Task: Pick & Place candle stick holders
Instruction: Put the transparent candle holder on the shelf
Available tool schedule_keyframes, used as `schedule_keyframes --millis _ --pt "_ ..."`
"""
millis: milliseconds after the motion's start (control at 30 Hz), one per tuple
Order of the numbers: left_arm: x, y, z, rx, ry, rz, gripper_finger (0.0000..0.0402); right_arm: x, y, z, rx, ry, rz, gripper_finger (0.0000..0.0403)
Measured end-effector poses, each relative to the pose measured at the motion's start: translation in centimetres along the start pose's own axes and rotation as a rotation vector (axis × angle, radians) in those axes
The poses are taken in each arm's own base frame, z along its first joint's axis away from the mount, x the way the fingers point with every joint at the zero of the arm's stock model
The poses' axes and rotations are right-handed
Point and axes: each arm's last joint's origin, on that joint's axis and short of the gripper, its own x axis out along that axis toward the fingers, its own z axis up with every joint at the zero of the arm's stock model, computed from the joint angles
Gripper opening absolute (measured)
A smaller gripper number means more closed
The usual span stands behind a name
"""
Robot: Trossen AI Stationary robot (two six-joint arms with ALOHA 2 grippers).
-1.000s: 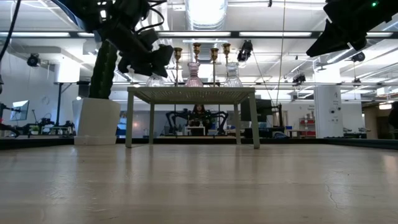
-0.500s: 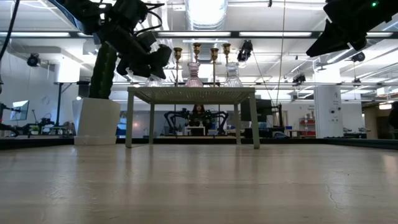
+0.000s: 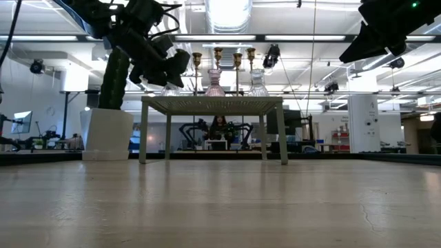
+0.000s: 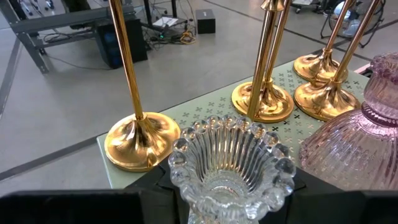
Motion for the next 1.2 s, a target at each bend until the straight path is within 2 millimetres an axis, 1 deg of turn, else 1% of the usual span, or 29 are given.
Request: schedule_keyframes --millis 67,200,300,567,767,900,1033,1200 --pt "0.0 0.0 0.0 0.000 0.000 0.001 0.0135 0.0 0.0 0.0 0.000 0.000 0.000 0.0073" --pt "0.1 0.0 -0.2 0.020 0.008 0.002 0.0184 0.0 0.0 0.0 0.000 0.000 0.000 0.0068" --pt "0.1 0.0 -0.2 0.022 0.010 0.003 0.0206 0.0 0.0 0.0 0.000 0.000 0.000 0.0070" --pt "0.0 0.0 -0.1 0.016 0.003 0.002 0.0235 0.0 0.0 0.0 0.000 0.000 0.000 0.0084" --pt "-0.5 0.3 0.4 0.006 -0.020 -0.002 0.0249 0.0 0.0 0.0 0.000 0.000 0.000 0.0091" --pt "-1.4 0.4 1.0 -0.011 -0.036 -0.033 0.0250 0.0 0.0 0.0 0.000 0.000 0.000 0.0087" --pt "-2.6 0.5 1.4 -0.037 -0.027 -0.139 0.0250 0.0 0.0 0.0 0.000 0.000 0.000 0.0079" --pt "-5.2 0.7 2.3 -0.061 -0.018 -0.318 0.0250 0.0 0.0 0.0 0.000 0.000 0.000 0.0070"
